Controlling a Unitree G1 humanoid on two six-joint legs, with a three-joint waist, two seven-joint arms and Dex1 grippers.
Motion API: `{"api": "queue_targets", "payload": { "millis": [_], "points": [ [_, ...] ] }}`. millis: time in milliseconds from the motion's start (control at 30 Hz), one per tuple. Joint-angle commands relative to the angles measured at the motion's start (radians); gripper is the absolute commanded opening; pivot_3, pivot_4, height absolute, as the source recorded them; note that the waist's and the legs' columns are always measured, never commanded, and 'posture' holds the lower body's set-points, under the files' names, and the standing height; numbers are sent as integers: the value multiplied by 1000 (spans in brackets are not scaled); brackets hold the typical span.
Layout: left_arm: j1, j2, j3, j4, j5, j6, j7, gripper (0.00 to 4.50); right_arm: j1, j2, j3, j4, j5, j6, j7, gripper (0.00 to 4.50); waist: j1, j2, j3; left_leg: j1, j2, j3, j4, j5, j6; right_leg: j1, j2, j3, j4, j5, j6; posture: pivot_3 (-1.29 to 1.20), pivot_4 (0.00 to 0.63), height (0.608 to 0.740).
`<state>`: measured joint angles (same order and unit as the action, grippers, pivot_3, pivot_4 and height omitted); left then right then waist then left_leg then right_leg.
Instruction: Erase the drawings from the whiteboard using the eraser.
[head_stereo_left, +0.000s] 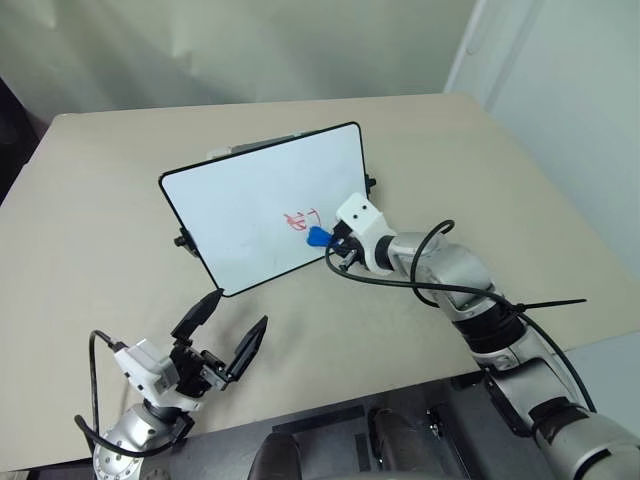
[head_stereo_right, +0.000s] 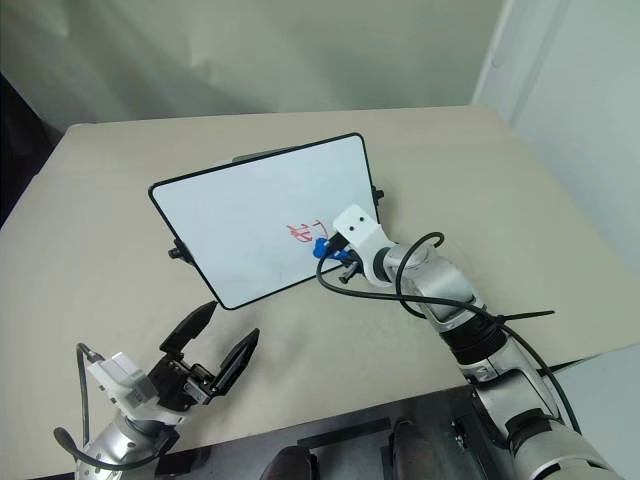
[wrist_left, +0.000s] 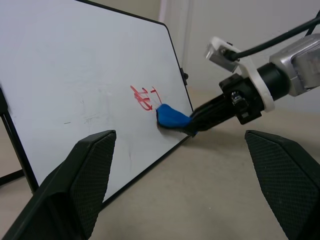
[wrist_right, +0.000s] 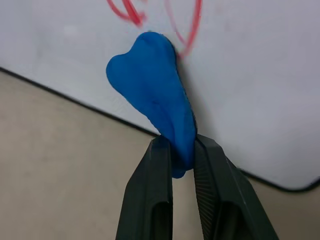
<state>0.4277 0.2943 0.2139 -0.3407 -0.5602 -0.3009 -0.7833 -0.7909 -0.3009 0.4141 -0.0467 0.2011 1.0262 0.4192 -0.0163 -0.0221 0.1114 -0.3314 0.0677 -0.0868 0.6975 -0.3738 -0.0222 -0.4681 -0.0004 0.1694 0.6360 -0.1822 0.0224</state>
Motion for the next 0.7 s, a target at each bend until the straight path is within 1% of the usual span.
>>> {"api": "queue_targets", "payload": {
  "millis": [33, 200, 400, 533, 700],
  "points": [
    [1, 2, 6, -21, -8, -14, -4, 4500, -18, 1, -43, -14, -21, -20, -5, 399, 0, 0, 0, 0, 0, 0, 0, 0, 0, 0, 0, 0, 0, 0, 0, 0, 150, 740],
    [1, 3, 6, -18, -9, -14, -7, 4500, -54, 29, -122, -4, -14, -52, -18, 399, -1, 0, 0, 0, 0, 0, 0, 1, -1, 0, 0, 0, 2, 0, 0, 0, 150, 740],
    [8, 0, -1, -20, -6, -16, -10, 4500, -61, 40, -148, -6, -29, -68, -30, 399, -1, 0, 0, 0, 0, 0, 0, 0, -1, 0, 0, 0, 3, 0, 0, 0, 150, 740],
    [11, -2, -5, -21, -4, -17, -10, 4500, -45, 46, -140, -27, -29, -76, -19, 399, -1, 0, 0, 0, 0, 0, 0, 0, -1, 0, 0, 0, 3, 0, 0, 0, 150, 740],
    [9, -2, -7, -18, -3, -17, -10, 4500, 40, 11, -48, -48, -46, -92, 38, 399, -1, 0, 0, 0, 0, 0, 0, 1, -2, 0, 0, 0, 3, 0, 0, 0, 150, 740]
  ]
}}
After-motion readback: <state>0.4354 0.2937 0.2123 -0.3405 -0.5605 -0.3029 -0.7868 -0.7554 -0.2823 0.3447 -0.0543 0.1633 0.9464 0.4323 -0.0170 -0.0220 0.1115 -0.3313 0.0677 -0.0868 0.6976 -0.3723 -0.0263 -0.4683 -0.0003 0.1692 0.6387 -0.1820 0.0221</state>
